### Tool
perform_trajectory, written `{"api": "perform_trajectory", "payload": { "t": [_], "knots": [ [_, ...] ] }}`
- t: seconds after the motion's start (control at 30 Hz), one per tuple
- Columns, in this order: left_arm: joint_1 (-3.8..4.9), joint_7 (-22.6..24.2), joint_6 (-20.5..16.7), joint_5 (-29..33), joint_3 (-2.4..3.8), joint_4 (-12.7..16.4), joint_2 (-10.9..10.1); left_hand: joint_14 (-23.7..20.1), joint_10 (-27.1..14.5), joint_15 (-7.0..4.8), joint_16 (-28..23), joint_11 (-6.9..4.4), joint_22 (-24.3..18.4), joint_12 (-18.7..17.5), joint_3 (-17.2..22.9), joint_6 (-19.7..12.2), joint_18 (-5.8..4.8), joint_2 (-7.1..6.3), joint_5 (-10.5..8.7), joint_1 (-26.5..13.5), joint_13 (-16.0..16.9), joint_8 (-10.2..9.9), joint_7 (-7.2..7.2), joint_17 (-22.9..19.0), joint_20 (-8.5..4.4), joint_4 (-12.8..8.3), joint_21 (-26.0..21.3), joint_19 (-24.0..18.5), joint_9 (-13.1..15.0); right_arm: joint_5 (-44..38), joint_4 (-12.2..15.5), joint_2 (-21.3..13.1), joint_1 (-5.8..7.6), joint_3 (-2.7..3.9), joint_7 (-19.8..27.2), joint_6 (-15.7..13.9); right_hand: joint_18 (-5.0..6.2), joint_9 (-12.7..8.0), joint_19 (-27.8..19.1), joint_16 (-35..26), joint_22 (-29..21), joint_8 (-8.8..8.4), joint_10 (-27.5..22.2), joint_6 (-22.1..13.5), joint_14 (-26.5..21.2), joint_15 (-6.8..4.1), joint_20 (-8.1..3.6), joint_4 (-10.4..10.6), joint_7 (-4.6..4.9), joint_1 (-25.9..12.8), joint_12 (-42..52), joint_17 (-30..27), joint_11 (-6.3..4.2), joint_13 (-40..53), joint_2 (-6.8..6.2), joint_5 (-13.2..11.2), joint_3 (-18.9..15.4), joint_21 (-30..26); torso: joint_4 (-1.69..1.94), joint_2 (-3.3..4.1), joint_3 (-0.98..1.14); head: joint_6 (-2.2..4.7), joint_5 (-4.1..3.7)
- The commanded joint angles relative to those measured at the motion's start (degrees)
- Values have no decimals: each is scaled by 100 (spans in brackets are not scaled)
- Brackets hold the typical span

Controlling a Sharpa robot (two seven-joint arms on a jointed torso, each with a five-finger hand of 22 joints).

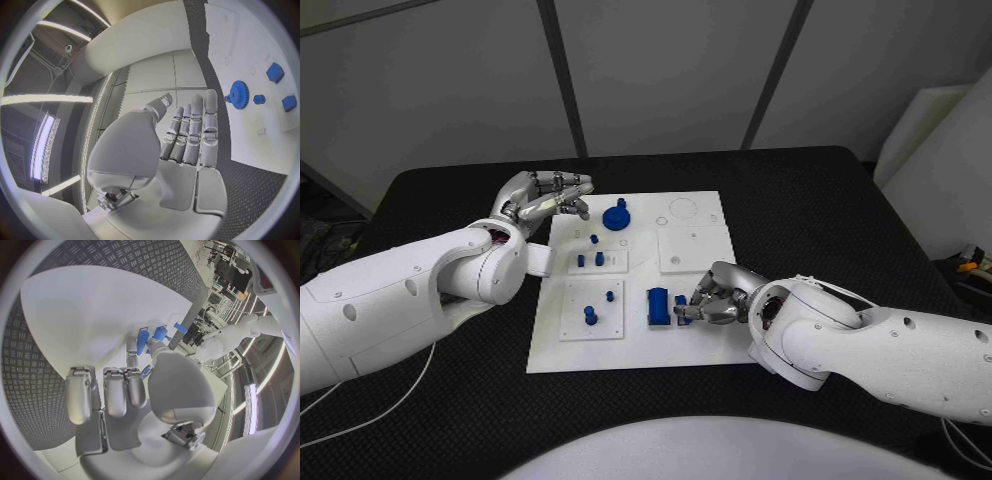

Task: Assemble the parts on the task board

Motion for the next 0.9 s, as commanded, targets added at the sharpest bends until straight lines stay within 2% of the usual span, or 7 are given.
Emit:
{"api": "perform_trajectory", "payload": {
  "t": [0.03,0.2,0.37,0.5,0.6,0.77,0.9],
  "knots": [
    [8,44,19,-1,4,7,5,-30,-38,11,28,-3,-7,28,-6,-47,-66,65,4,4,-9,30,7,-7,14,-16,-18,34,-6,94,15,12,4,0,196,155,-13,13,451,-26,1254,34,421,-28,556,-35,-27,44,19,-47,-31,1343,-36,1309,-2,-94,-92,-36,2,-4,0,9,2],
    [8,45,15,-1,4,-9,8,-30,-38,11,28,-3,-7,28,-6,-47,-66,65,4,4,-9,30,7,-7,14,-16,-18,34,-6,181,-4,-1,4,0,314,187,-11,32,446,-32,1247,47,415,-55,555,-28,-20,152,28,-67,-43,1336,-27,1304,-7,-233,-256,-43,-1,-1,3,20,-1],
    [8,44,14,-1,4,-17,2,-30,-38,11,28,-3,-7,28,-6,-47,-66,65,4,4,-9,30,7,-7,14,-16,-18,34,-6,96,-39,-50,4,-1,364,211,-11,42,445,-35,1246,55,417,-65,554,-26,-18,208,29,-74,-37,1333,-25,1308,-2,-269,-328,-44,-3,-4,-6,30,-3],
    [8,47,13,-1,4,-18,3,-30,-38,11,28,-3,-7,28,-6,-47,-66,65,4,4,-9,30,7,-7,14,-16,-18,34,-6,51,-62,-79,4,-1,382,232,-11,47,445,-34,1246,59,418,-70,555,-26,-18,210,27,-37,-34,1334,-26,1309,3,-277,-350,-45,-5,-1,-5,35,-8],
    [8,46,13,-1,4,-17,1,-30,-38,11,28,-3,-7,28,-6,-47,-66,65,4,4,-9,30,7,-7,14,-16,-18,34,-6,27,-76,-100,4,-1,410,271,-11,63,446,-37,1247,74,418,-81,554,-29,-19,165,24,128,-35,1331,-29,1310,24,-293,-388,-45,2,4,1,37,-15],
    [8,44,9,-1,4,-25,2,-30,-38,11,28,-3,-7,28,-6,-47,-66,65,4,4,-9,30,7,-7,14,-16,-18,34,-6,8,-119,-108,4,-2,569,330,-11,83,446,-36,1249,93,423,-99,554,-38,-26,11,12,472,-20,1333,-41,1318,92,-289,-380,-45,3,0,0,30,-17],
    [8,42,6,-1,4,-34,14,-31,-48,11,30,-1,-9,36,-3,-56,-66,70,5,8,-12,35,9,-10,13,-19,-17,36,-7,3,-192,-86,4,-2,679,347,-14,92,452,-29,1259,102,430,-102,557,-39,-27,-34,11,576,-3,1342,-42,1326,111,-327,-403,-37,4,4,1,34,-5]
  ]
}}
